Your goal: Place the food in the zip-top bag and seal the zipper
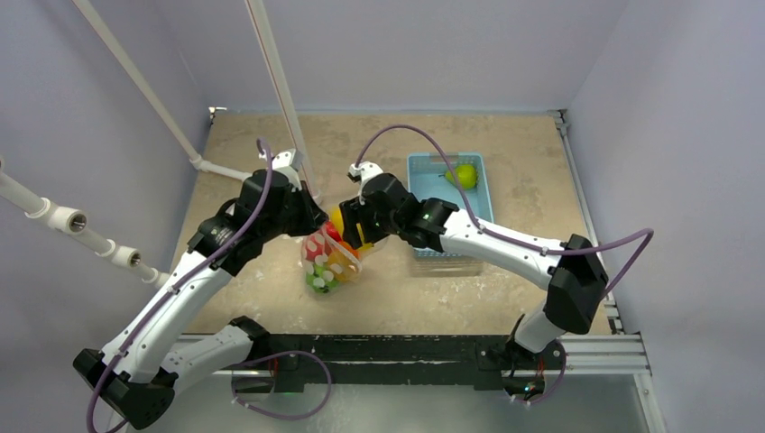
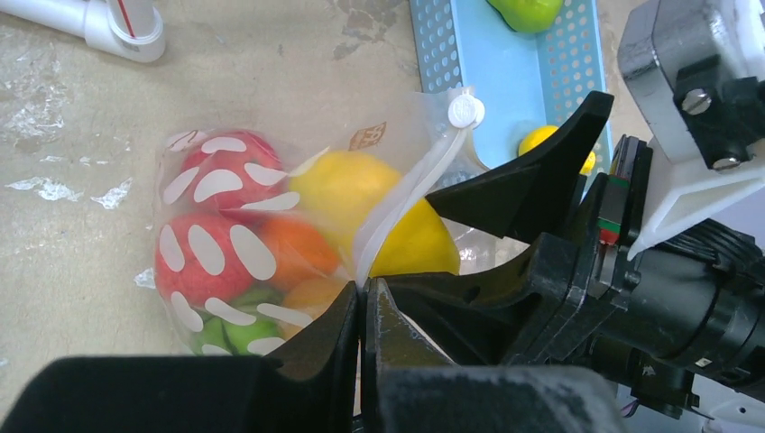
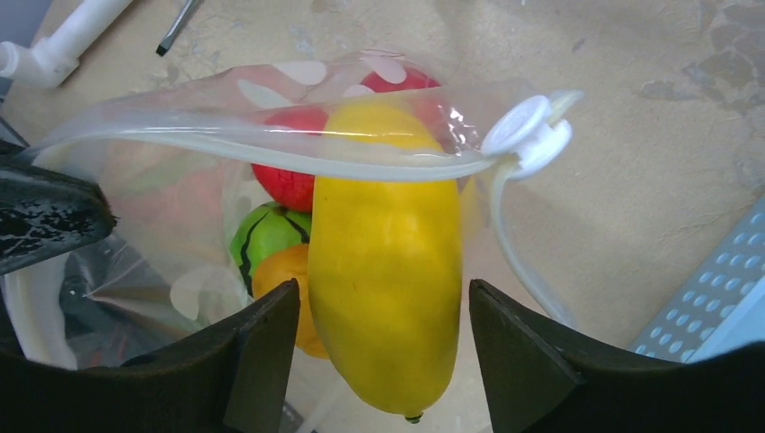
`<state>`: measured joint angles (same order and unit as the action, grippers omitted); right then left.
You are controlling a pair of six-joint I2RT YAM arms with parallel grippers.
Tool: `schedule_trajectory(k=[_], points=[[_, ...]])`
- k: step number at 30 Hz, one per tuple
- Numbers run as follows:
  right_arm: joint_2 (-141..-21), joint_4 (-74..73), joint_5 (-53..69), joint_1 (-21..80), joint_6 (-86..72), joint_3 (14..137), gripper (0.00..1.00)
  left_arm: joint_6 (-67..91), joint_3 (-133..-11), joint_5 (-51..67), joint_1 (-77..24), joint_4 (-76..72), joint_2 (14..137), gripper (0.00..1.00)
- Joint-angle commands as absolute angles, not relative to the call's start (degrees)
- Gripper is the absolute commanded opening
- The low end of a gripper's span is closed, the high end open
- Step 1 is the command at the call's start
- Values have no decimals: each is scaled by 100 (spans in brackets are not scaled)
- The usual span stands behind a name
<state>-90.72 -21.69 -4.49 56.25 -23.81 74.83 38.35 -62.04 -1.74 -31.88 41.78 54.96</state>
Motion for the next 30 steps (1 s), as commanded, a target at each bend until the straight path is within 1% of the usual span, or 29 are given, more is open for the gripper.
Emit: schedule_trajectory(k=[1, 6, 10, 18, 23, 30], points=[[-8978, -2178, -777, 5651, -2678, 7824, 75, 3795, -6292, -132, -3138, 4084, 5370, 0], [-8669, -2238, -816, 5651, -2791, 7890, 82, 3805, -6242, -119, -3145, 4035, 5383, 0], [-8351, -2352, -1199, 5647, -2957, 7933, 83, 3791, -6250, -85, -3142, 3977, 5448, 0], [-8030, -3146, -2199, 5512, -3762, 7884, 78, 3726, -6244, -26, -3140, 3846, 5526, 0], [-8075, -3977, -2862, 5240, -4582, 7818, 75, 3638, -6225, -26, -3138, 3807, 5529, 0], [-7906, -4531, -3217, 4680, -5292, 7520, 75, 3486, -6149, 225, -3142, 3768, 5511, 0]])
